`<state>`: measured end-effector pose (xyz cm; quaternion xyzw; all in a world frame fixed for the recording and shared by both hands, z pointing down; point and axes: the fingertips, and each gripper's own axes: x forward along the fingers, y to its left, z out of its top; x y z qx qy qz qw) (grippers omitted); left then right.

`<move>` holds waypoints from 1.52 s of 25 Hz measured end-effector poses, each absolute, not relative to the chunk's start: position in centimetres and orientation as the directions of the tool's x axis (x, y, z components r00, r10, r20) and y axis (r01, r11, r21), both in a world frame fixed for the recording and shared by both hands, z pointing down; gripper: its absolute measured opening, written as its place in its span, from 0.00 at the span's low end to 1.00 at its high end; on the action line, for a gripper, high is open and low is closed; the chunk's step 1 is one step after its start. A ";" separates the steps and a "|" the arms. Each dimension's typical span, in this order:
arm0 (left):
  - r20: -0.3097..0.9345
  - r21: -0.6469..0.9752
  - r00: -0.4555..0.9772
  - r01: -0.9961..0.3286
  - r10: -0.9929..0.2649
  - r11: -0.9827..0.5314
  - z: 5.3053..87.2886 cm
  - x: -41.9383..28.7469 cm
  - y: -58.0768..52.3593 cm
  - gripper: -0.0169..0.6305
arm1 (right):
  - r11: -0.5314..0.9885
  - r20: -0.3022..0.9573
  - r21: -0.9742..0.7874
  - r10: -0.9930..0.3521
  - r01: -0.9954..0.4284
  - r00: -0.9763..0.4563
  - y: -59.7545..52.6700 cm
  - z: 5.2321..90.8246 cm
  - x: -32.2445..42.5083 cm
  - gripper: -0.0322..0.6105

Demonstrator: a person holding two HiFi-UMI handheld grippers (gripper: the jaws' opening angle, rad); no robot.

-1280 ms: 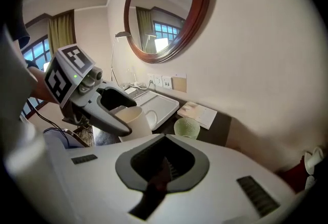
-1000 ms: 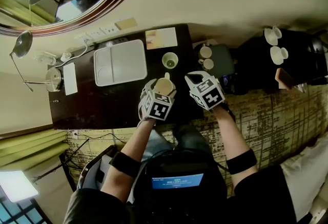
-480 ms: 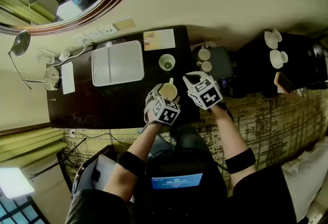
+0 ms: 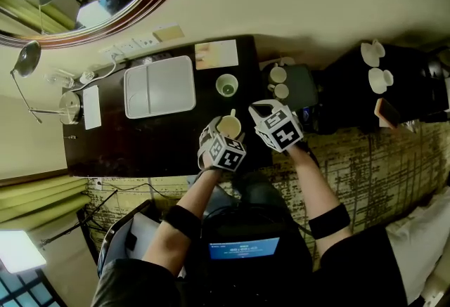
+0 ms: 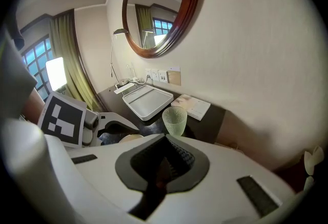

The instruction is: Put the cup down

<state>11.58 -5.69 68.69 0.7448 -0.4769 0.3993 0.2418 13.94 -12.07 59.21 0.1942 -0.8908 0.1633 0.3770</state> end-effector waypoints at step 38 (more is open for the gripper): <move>0.621 0.028 0.342 -0.909 -0.705 -0.416 51.2 -3.7 -3.1 0.03 | 0.810 0.640 -0.171 -0.342 -0.561 -0.688 -8.4 51.9 6.7 0.05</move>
